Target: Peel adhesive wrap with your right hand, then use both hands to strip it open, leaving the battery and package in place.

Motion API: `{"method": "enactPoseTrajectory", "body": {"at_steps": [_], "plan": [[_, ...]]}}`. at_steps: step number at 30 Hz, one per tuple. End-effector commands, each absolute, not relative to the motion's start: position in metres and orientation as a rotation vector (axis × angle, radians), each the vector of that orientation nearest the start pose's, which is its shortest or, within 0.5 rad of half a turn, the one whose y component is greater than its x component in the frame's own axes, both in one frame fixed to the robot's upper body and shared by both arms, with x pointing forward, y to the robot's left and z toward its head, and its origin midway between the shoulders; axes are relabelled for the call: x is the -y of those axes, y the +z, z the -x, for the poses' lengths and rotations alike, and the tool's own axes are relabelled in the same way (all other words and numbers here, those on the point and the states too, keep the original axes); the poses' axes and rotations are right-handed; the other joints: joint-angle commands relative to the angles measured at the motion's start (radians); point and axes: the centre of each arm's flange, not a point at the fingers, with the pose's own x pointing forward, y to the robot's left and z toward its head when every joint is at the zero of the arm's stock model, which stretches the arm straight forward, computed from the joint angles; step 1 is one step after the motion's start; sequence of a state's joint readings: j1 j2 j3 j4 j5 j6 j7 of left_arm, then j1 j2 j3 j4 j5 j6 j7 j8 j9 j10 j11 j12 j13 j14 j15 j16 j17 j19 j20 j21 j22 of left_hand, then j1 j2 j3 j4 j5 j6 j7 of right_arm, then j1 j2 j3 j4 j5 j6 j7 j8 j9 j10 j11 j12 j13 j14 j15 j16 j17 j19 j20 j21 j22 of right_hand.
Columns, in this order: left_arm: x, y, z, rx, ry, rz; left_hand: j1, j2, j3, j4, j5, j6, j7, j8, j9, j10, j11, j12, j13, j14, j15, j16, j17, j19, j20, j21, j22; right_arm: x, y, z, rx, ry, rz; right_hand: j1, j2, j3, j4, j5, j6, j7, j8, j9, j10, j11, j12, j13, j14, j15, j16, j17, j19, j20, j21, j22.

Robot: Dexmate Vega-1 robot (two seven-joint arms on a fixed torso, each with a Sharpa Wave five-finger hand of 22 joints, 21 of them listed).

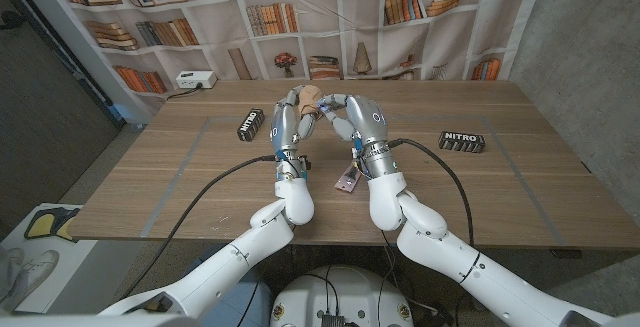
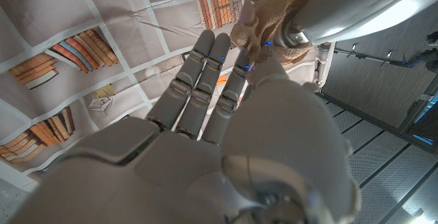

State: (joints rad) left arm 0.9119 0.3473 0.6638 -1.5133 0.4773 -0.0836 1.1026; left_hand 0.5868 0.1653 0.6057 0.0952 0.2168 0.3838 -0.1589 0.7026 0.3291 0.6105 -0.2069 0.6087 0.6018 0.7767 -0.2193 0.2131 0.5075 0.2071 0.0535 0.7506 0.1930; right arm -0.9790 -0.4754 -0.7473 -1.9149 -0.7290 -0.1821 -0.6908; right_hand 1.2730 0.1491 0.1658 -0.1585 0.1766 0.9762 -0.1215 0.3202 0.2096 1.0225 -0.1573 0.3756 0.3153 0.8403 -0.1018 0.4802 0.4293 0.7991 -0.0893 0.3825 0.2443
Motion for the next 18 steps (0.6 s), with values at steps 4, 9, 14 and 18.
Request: {"method": "enactPoseTrajectory", "body": {"at_steps": [4,9,14,18], "plan": [[-0.1382,-0.051,-0.5538,1.079,0.553,-0.501,-0.01,-0.002,-0.002,0.003,-0.001,0.004,-0.008,0.008,0.002,0.004,-0.001,0.007,0.002,0.002,-0.001,0.002,0.003,0.004,0.001,0.004,0.002,0.0749,-0.0154,-0.4869,1.179,-0.284,0.889,0.012,-0.002,0.006,0.002,0.004,0.018,0.003,0.0,0.0,0.009,0.008,0.013,0.013,0.003,-0.14,-0.006,0.008,-0.005,-0.025,0.011,0.004],[-0.14,-0.0486,-0.5546,1.083,0.558,-0.496,-0.011,-0.002,-0.002,0.003,0.0,0.005,-0.008,0.009,0.001,0.003,0.0,0.006,0.001,0.002,-0.003,0.002,0.003,0.004,0.001,0.004,0.002,0.0764,-0.018,-0.4874,1.178,-0.29,0.894,0.014,-0.003,0.006,0.002,0.003,0.019,0.004,-0.002,0.0,0.012,0.008,0.017,0.018,0.005,-0.14,-0.006,0.011,-0.006,-0.027,0.014,0.004],[-0.1397,-0.0466,-0.5573,1.085,0.556,-0.496,-0.012,-0.002,-0.002,0.003,0.0,0.002,-0.008,0.009,0.0,0.002,0.0,0.006,0.001,0.001,-0.003,0.001,0.003,0.005,0.002,0.004,0.002,0.0795,-0.018,-0.4882,1.177,-0.306,0.891,0.015,-0.004,0.004,0.003,0.002,0.021,0.006,-0.004,0.0,0.011,0.006,0.021,0.023,0.006,-0.14,-0.006,0.015,-0.007,-0.027,0.018,0.004],[-0.1399,-0.0458,-0.5585,1.086,0.556,-0.501,-0.015,-0.005,-0.003,0.002,0.0,-0.032,-0.001,-0.004,-0.004,-0.014,-0.001,-0.004,-0.007,-0.009,-0.002,-0.004,0.0,0.005,0.001,0.004,0.002,0.0831,-0.017,-0.4893,1.175,-0.326,0.884,0.016,-0.005,0.004,0.003,0.002,0.022,0.007,-0.006,0.0,0.012,0.006,0.023,0.028,0.007,-0.14,-0.007,0.018,-0.008,-0.028,0.022,0.005]]}}
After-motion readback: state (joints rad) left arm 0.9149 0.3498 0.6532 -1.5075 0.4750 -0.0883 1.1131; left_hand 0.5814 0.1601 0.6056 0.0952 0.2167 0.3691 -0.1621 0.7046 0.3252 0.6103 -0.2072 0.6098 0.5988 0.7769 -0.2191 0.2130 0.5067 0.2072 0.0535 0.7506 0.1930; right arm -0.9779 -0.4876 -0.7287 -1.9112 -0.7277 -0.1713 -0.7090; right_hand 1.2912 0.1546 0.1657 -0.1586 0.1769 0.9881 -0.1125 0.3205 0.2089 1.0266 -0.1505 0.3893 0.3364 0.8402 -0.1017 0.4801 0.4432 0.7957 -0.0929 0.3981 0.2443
